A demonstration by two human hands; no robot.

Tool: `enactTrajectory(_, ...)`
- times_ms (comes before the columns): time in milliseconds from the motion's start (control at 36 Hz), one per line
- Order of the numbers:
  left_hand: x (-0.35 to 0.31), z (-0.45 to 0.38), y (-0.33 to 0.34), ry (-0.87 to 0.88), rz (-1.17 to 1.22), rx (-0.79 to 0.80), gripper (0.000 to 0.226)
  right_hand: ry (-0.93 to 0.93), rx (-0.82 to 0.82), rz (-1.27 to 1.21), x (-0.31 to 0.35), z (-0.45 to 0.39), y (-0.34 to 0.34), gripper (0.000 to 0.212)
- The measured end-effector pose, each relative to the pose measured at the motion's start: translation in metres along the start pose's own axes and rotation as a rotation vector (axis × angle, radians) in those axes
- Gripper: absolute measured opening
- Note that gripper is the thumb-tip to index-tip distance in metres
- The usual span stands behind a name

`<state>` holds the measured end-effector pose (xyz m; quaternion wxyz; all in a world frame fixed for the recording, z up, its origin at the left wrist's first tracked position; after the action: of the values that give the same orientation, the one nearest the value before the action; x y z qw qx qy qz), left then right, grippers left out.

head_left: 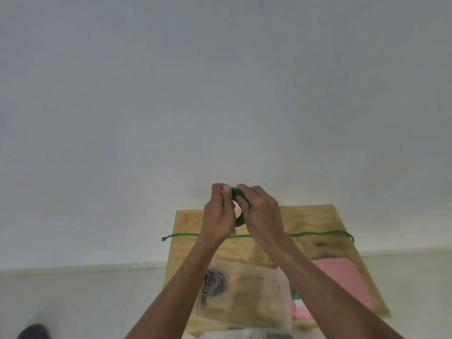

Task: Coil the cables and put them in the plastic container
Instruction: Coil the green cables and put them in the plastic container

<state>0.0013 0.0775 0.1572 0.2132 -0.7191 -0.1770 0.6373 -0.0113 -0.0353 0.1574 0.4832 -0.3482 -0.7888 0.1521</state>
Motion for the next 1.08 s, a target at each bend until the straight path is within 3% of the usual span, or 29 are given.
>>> enactTrajectory(111, 0.026, 0.002, 0.010, -0.062, 0.041, 0.080, 0.044, 0.081, 0.047, -0.005, -0.015, 0.013, 0.008, 0.019)
enactTrajectory(278, 0.062, 0.012, 0.021, -0.142, 0.091, 0.209, 0.048, 0.156, 0.116, -0.042, -0.036, 0.040, 0.029, 0.023)
enactTrajectory(361, 0.089, 0.017, 0.021, -0.120, -0.065, 0.159, 0.037, 0.213, 0.131, -0.047, -0.051, 0.058, 0.040, 0.025)
enactTrajectory(444, 0.124, 0.025, 0.025, -0.067, -0.256, 0.128, 0.049, 0.287, 0.166, -0.023, -0.068, 0.082, 0.048, 0.029)
enactTrajectory(583, 0.183, 0.049, 0.053, 0.031, -0.588, 0.279, 0.067, 0.439, 0.275, 0.020, -0.098, 0.122, 0.059, 0.030)
enactTrajectory(750, 0.222, 0.082, 0.069, 0.034, -0.747, 0.443, 0.073, 0.574, 0.373, 0.071, -0.115, 0.155, 0.073, 0.031)
enactTrajectory(861, 0.234, 0.094, 0.069, 0.032, -0.750, 0.417, 0.067, 0.594, 0.450, 0.107, -0.120, 0.165, 0.089, 0.035)
enactTrajectory(1083, 0.238, 0.104, 0.072, -0.085, -0.716, 0.277, 0.065, 0.607, 0.440, 0.029, -0.122, 0.162, 0.115, 0.026)
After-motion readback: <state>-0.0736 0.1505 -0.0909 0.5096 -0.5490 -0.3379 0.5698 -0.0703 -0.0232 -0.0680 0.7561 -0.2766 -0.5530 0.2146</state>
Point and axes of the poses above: each hand's wrist, its own z-axis away from the middle knuckle, its own y-axis out of the palm, x = y × z, the point moved 4 cm from there along -z, towards the middle knuckle, and after that the axes turned 13 degrees about -z, right-handed, at the moved point
